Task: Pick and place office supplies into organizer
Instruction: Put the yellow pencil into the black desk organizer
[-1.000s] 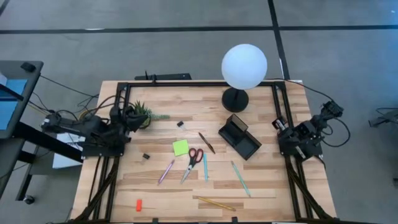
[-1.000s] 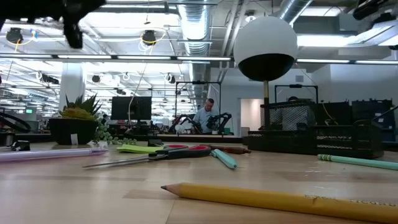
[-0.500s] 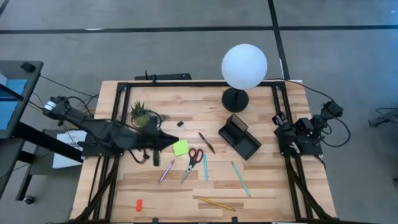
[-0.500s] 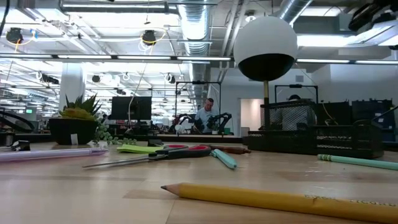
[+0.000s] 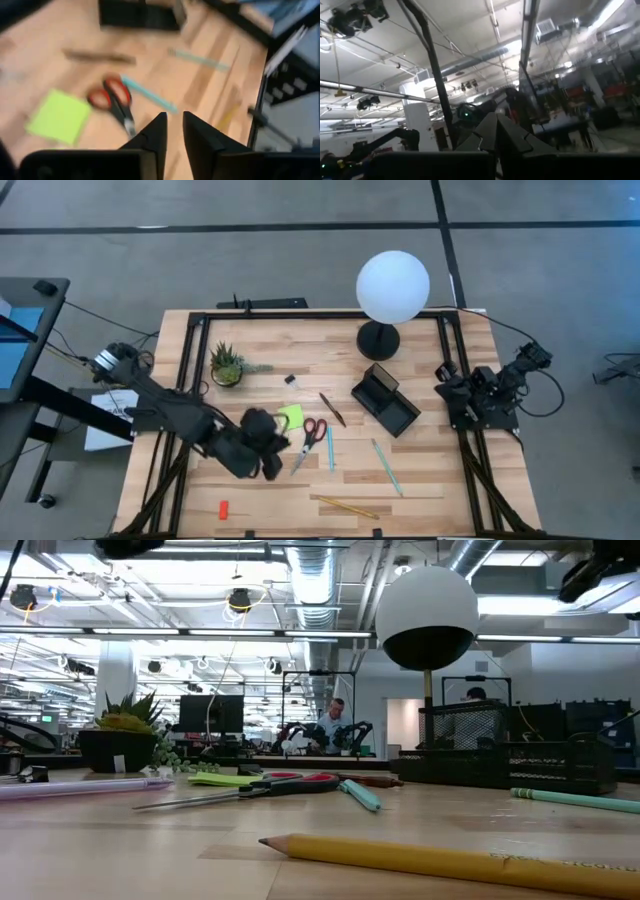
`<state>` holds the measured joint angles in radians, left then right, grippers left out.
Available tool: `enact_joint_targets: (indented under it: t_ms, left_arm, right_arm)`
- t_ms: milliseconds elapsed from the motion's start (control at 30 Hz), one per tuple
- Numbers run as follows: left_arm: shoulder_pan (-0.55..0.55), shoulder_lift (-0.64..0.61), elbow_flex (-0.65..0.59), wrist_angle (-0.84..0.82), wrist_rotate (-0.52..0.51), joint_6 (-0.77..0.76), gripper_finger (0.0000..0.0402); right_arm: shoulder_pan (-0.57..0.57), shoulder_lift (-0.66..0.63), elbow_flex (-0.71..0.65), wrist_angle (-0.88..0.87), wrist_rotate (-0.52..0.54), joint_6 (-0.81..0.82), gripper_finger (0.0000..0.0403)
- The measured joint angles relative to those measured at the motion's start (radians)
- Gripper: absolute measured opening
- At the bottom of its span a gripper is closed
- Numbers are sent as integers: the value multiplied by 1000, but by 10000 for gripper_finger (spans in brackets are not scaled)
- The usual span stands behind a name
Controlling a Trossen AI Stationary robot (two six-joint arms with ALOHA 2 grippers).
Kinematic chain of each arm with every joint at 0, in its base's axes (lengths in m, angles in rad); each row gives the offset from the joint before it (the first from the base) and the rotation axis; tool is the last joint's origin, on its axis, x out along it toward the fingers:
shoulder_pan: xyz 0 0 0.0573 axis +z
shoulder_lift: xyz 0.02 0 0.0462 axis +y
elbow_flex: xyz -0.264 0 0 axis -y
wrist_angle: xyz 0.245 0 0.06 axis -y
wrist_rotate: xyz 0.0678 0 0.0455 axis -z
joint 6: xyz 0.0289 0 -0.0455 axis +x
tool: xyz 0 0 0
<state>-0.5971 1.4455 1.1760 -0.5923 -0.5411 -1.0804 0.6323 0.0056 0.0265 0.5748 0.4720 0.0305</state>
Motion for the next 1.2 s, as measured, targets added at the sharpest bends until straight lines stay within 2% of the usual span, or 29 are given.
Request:
enact_joint_targets:
  t_ms: [100,233,300,433,600,667,767,867,967,1100,1200]
  left_arm:
    - [-1,51,0,0,68,-46,88]
    - [0,97,-1,0,106,-103,110]
    - [0,104,0,1,108,-123,114]
    - [0,105,0,0,129,-153,111]
    - [-15,100,1,-35,287,-184,95]
    - [-35,100,0,-76,318,-201,87]
    - [-71,100,0,-138,290,-249,77]
    - [-102,100,0,-181,221,-295,67]
    - [-110,100,0,-198,190,-308,60]
    - [-80,92,2,-201,176,-313,57]
    - [-48,91,13,-205,180,-297,57]
  right_arm:
    - [0,1,0,-79,28,146,1]
    - [0,29,0,-122,103,287,1]
    - [0,54,0,-117,110,277,3]
    - [0,92,0,-80,147,147,11]
    - [0,96,0,-73,243,81,16]
    - [0,98,0,-73,249,76,16]
    - [0,99,0,-73,240,97,15]
    - [0,99,0,-73,232,190,17]
    - [0,104,0,-65,182,229,26]
    - [-4,168,16,-66,182,231,54]
    - [-32,239,91,-54,183,200,82]
